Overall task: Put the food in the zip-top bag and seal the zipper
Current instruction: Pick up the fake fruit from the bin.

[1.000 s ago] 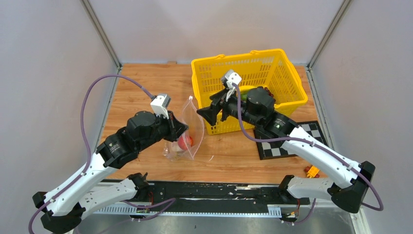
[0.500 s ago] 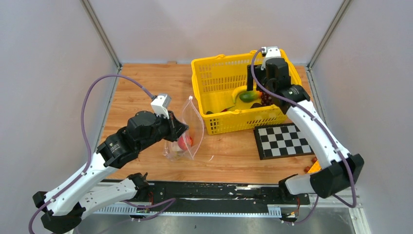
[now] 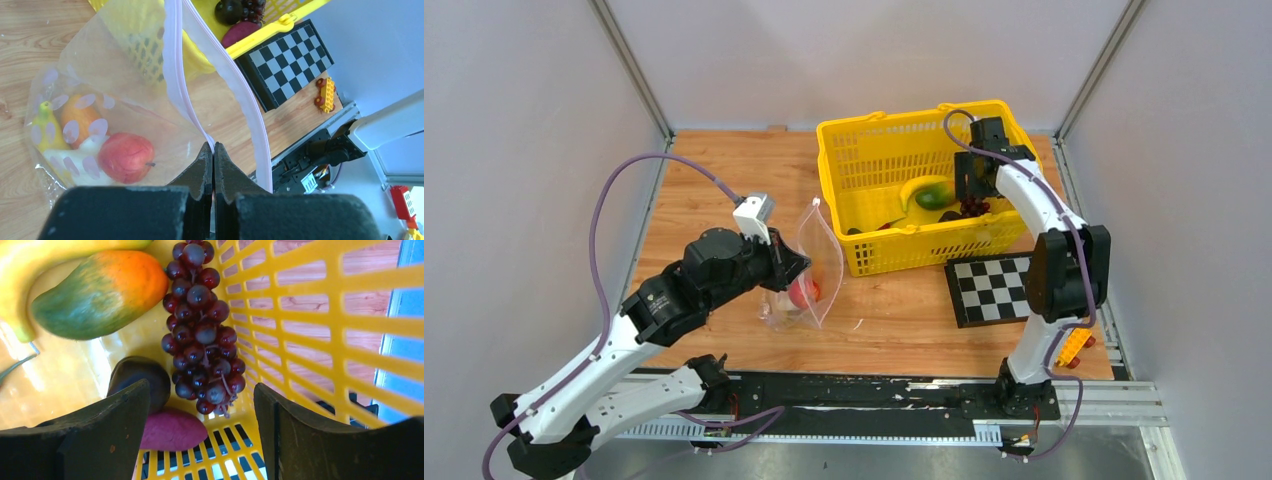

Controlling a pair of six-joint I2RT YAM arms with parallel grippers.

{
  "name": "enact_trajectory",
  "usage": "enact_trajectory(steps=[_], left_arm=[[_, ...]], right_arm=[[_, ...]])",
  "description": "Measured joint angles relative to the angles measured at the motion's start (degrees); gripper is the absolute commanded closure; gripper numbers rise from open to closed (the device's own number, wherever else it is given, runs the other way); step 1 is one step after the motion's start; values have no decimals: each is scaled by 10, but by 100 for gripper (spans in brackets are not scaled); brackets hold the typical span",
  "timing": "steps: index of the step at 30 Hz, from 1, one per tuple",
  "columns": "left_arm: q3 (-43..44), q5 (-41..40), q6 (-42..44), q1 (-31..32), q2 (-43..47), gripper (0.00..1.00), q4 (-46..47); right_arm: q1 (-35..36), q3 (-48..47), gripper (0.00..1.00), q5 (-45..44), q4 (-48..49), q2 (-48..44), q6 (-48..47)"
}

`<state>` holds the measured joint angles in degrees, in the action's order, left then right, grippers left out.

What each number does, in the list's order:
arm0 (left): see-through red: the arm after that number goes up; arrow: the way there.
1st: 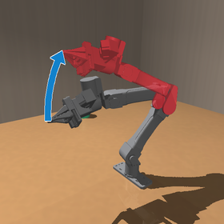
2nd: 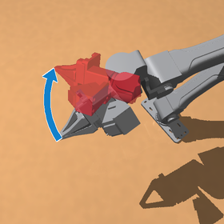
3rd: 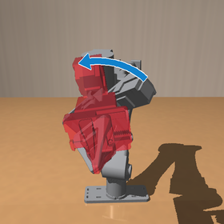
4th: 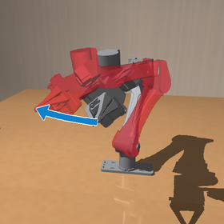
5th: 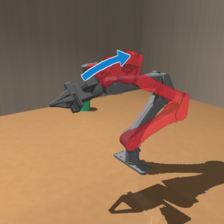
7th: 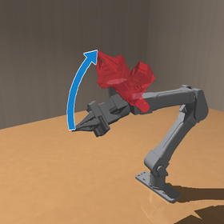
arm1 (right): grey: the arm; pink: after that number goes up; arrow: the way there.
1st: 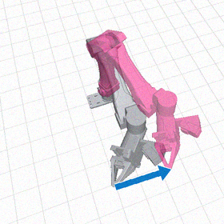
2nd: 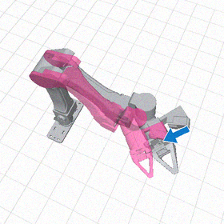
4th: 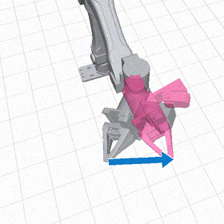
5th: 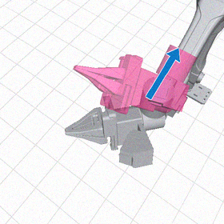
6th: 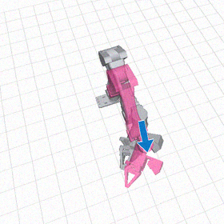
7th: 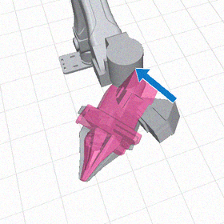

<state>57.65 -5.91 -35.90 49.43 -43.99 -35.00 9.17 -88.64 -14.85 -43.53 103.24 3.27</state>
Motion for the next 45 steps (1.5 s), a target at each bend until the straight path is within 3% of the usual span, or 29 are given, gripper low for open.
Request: enact_trajectory(steps=[11,14,18,25,26,45], left_arm=[[0,2,1,0,7,100,-4],[0,3,1,0,7,100,-4],[0,5,1,0,7,100,-4],[0,5,1,0,5,100,-4],[0,5,1,0,4,100,-3],[0,8,0,0,-7,100,-2]], right_arm=[[-26,-57,27,13,-7,136,0],[-25,-57,34,14,-5,165,0],[-26,-57,53,14,7,177,-1],[-29,-41,98,36,41,163,2],[-30,-33,100,43,45,154,3],[-30,115,100,219,95,-106,17]])
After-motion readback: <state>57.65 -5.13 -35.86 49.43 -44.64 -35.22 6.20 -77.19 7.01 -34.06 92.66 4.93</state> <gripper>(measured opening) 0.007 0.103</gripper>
